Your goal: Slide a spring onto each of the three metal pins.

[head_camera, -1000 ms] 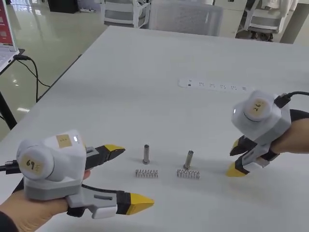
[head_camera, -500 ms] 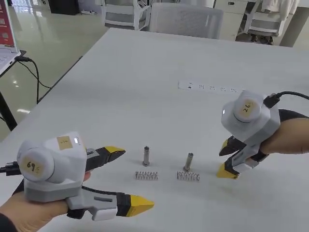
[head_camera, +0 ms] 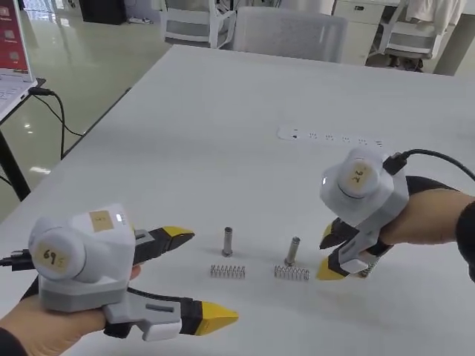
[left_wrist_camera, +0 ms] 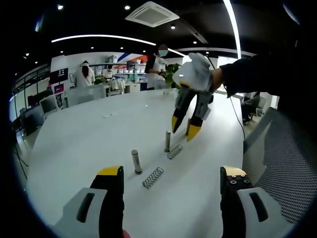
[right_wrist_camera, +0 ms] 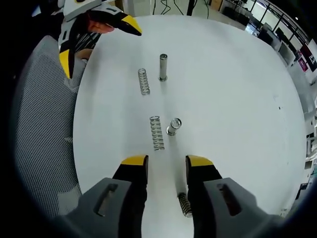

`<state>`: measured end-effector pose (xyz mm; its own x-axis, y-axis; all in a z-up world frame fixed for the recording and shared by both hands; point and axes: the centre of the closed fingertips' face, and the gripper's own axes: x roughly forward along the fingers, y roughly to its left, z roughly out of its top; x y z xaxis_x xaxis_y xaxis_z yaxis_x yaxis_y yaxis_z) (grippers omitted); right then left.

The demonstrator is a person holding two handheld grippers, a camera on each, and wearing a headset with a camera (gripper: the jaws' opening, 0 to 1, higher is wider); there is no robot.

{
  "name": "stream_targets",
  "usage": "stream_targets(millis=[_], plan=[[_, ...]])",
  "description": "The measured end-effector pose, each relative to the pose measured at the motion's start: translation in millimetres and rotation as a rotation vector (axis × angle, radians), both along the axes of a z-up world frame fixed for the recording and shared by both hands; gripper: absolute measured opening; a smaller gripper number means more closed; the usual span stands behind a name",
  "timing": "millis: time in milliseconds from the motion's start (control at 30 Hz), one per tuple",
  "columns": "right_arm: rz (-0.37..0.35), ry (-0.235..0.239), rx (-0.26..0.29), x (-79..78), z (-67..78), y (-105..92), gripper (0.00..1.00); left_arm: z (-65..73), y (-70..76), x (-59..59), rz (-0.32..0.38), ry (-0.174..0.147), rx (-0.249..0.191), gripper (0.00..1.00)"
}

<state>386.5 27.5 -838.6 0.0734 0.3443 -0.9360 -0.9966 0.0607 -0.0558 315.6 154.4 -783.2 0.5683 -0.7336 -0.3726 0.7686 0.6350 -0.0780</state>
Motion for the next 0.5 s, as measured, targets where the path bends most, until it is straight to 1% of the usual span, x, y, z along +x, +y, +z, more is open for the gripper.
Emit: stream_targets(millis=[267,500], plan=[[0.011,0.015,0.007,-4.0,-8.1,10.5,0.29,-0.8,1.5,-0.1,0.004,0.001,0.001,0.78],[0.016,0.027,0.006,-6.6,-14.1,14.6,0.26,-1.3,3.2,-0.1,0.01,0.004,0.0,0.78]])
